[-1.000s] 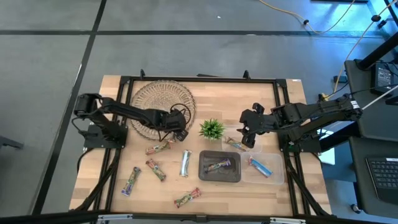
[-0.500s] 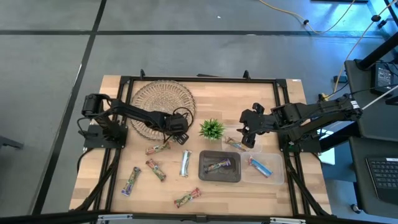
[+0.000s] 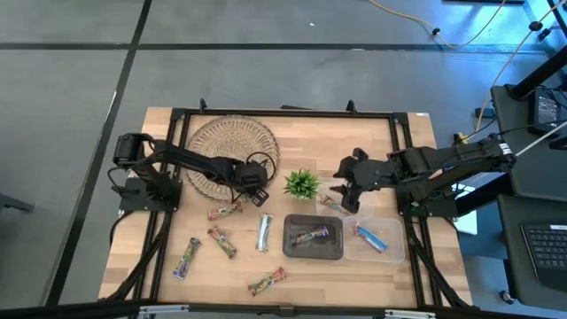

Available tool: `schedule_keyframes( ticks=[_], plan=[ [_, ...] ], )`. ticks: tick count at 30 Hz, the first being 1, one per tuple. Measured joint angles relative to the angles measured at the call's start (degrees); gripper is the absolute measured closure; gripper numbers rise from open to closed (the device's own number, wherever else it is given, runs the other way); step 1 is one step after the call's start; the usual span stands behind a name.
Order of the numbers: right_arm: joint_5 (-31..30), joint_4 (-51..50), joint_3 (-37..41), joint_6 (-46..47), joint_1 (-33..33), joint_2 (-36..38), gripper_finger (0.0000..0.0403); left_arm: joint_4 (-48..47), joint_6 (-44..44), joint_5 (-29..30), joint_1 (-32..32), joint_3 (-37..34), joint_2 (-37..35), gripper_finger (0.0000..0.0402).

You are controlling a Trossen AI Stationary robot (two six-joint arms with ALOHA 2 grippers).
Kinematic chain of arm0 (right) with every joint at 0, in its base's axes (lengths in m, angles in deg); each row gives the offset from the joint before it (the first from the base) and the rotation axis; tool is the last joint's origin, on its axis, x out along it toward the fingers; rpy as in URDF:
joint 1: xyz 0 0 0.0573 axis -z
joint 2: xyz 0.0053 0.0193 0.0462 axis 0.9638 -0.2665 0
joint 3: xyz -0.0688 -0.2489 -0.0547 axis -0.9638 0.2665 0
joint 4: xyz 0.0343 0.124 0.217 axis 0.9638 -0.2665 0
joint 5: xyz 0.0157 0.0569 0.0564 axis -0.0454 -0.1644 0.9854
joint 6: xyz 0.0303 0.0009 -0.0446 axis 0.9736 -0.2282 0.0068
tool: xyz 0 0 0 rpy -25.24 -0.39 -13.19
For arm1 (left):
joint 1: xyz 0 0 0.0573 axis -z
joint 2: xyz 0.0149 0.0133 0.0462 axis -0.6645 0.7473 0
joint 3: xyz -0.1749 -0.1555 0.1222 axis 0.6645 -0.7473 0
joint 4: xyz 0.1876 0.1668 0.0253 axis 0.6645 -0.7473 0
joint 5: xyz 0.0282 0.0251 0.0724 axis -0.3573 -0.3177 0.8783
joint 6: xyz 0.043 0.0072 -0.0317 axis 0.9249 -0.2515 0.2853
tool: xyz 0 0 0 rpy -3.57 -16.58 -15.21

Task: Pick and place Granola Bars by type
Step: Put the orange granola bar into the top transparent bin

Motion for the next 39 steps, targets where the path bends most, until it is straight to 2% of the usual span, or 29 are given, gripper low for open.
schedule_keyframes(
  ticks=[4, 10, 15, 21, 24, 27, 32, 39],
  plan=[
    [2.0, 6.2, 0.0, -4.1, -2.0, -0.4, 0.0208, 0.3, 2.4, -1.9, 0.0, 2.5, -4.2, 0.0355],
    [2.2, 11.4, 0.0, -4.0, -3.3, -1.9, 0.0208, 2.4, 5.9, 0.3, 1.6, 7.0, -12.9, 0.0352],
    [2.7, 18.3, 0.0, -4.1, -3.4, -3.9, 0.0208, 16.5, 12.5, 1.9, 5.4, 7.7, -17.9, 0.0354],
    [3.2, 24.4, 0.0, -7.3, -3.3, -6.3, 0.0207, 32.7, 21.9, 3.9, 11.5, 7.8, -17.3, 0.0351],
    [3.9, 25.1, 0.0, -8.4, -3.4, -6.7, 0.0193, 35.1, 23.5, 4.8, 13.8, 7.7, -16.8, 0.0352],
    [3.7, 25.2, 0.0, -8.8, -3.4, -7.1, 0.0161, 35.7, 23.6, 7.0, 15.6, 7.6, -16.8, 0.0351],
    [-0.3, 29.3, 0.0, -7.1, -3.3, -9.0, 0.0110, 37.0, 26.3, 11.6, 17.8, 7.6, -16.8, 0.0351],
    [0.6, 37.2, 0.0, -9.4, -3.4, -11.8, 0.0091, 42.1, 30.7, 12.9, 19.0, 7.6, -16.8, 0.0349]
  ],
)
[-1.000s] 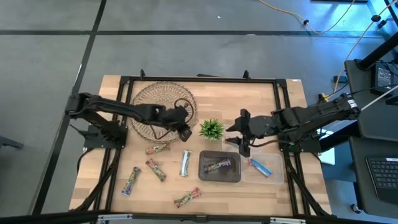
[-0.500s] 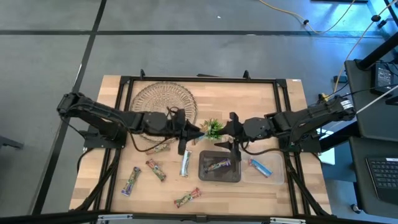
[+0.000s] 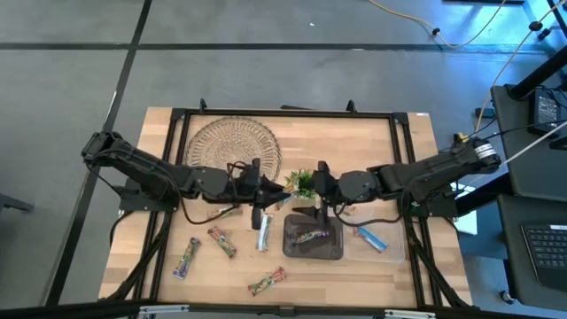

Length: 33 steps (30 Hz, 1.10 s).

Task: Pick and place Granola Bars by type
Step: Put the orange granola bar into the top transparent bin

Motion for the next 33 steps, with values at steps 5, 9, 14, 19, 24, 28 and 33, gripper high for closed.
schedule_keyframes(
  ticks=[5, 9, 14, 19, 24, 28, 33],
  plan=[
    [1.8, 9.6, 0.0, -2.4, 0.0, -1.7, 0.0094, 1.6, 1.4, -0.1, 0.0, 0.0, 0.0, 0.0348],
    [5.0, 14.6, 0.0, -2.4, 0.0, -2.6, 0.0100, 1.9, 1.9, -0.7, 0.0, 0.0, 0.0, 0.0348],
    [5.6, 15.9, 0.0, -2.2, 0.1, -3.4, 0.0125, 2.5, 1.8, -0.7, 0.0, 0.0, 0.0, 0.0348],
    [5.6, 16.3, 0.0, -2.3, 0.2, -4.3, 0.0176, 2.8, 1.8, -0.7, -0.1, 0.0, 0.0, 0.0348],
    [5.3, 16.4, 0.0, -2.5, 0.2, -4.4, 0.0242, 2.9, 1.8, -0.9, -0.1, 0.0, 0.0, 0.0348],
    [5.1, 16.2, 0.0, -2.6, 0.4, -4.4, 0.0288, 2.8, 1.8, -1.0, 0.0, 0.0, 0.0, 0.0348],
    [5.1, 16.2, 0.0, -3.5, 0.4, -4.4, 0.0316, 2.8, 1.8, -1.0, 0.0, 0.0, 0.0, 0.0347]
  ],
)
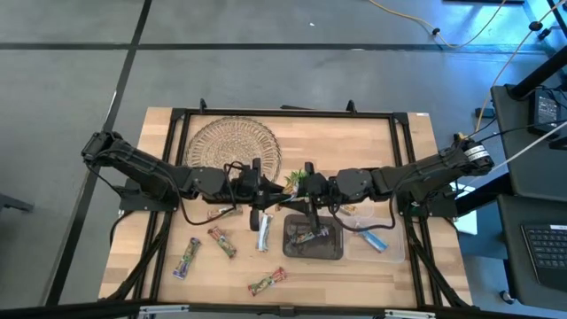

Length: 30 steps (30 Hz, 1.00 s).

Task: Pick and place Granola Bars by type
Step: Put the orange granola bar into the top transparent bin

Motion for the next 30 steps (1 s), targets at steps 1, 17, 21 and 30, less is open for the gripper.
schedule_keyframes(
  ticks=[1, 17, 21, 30],
  plan=[
    [0.0, 0.0, 0.0, -0.1, 0.0, 0.0, 0.0317, 0.0, 0.0, 0.0, 0.0, 0.0, 0.0, 0.0345],
    [-0.7, -10.4, 0.0, 0.8, -0.1, 2.9, 0.0320, -6.2, 5.2, -8.5, -0.1, 0.0, -4.9, 0.0286],
    [-0.6, -23.9, 0.0, 6.2, -0.1, 6.2, 0.0320, -14.6, 1.7, -8.5, -0.1, 0.0, -8.4, 0.0286],
    [-6.2, -59.8, 0.0, 20.1, 0.8, 7.5, 0.0320, -22.4, -5.6, -8.9, 0.0, 0.0, -8.7, 0.0286]
  ],
)
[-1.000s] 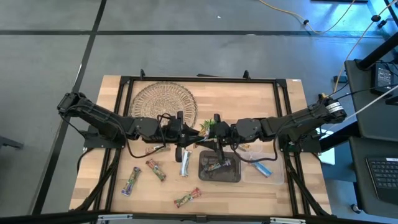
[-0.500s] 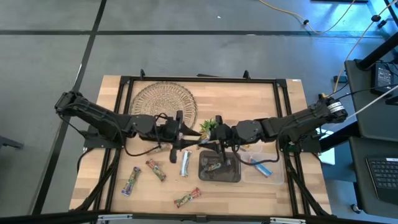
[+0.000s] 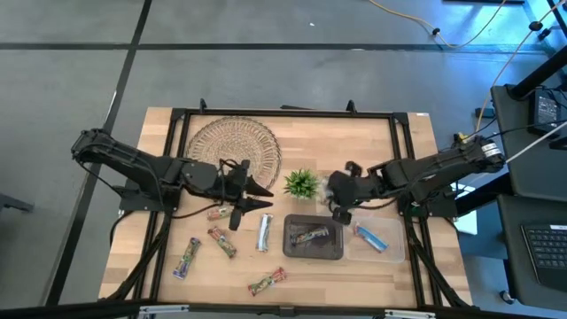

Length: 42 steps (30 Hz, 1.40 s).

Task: Pick and place Granola Bars by type
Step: Put the orange granola bar into the top transparent bin

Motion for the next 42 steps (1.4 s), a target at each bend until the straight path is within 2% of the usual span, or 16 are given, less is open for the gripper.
schedule_keyframes(
  ticks=[3, 7, 13, 18, 31, 42],
  plan=[
    [-1.4, -7.6, 0.0, 2.7, 0.8, -0.8, 0.0320, -0.7, -1.5, -0.2, 0.2, 0.0, 1.2, 0.0286],
    [-1.8, -11.3, 0.0, 2.8, 1.4, -2.2, 0.0320, -0.9, -1.6, -0.7, 0.3, 0.0, 2.5, 0.0286],
    [-1.9, -11.3, 0.0, -3.5, 1.4, -5.5, 0.0320, -0.9, -1.6, -1.6, 0.3, 0.0, 5.0, 0.0286],
    [-1.9, -11.6, 0.0, -4.3, 1.4, -8.5, 0.0320, -1.1, -2.7, -3.3, 0.3, 0.0, 6.2, 0.0286],
    [0.7, -13.1, 0.2, -10.0, 1.5, -15.4, 0.0320, -9.5, -9.4, -3.2, 0.4, 0.0, 6.2, 0.0286],
    [3.2, -11.7, 8.9, -6.6, 1.7, -15.7, 0.0320, -10.7, -10.2, -2.2, 0.4, 0.0, 6.2, 0.0286]
  ],
)
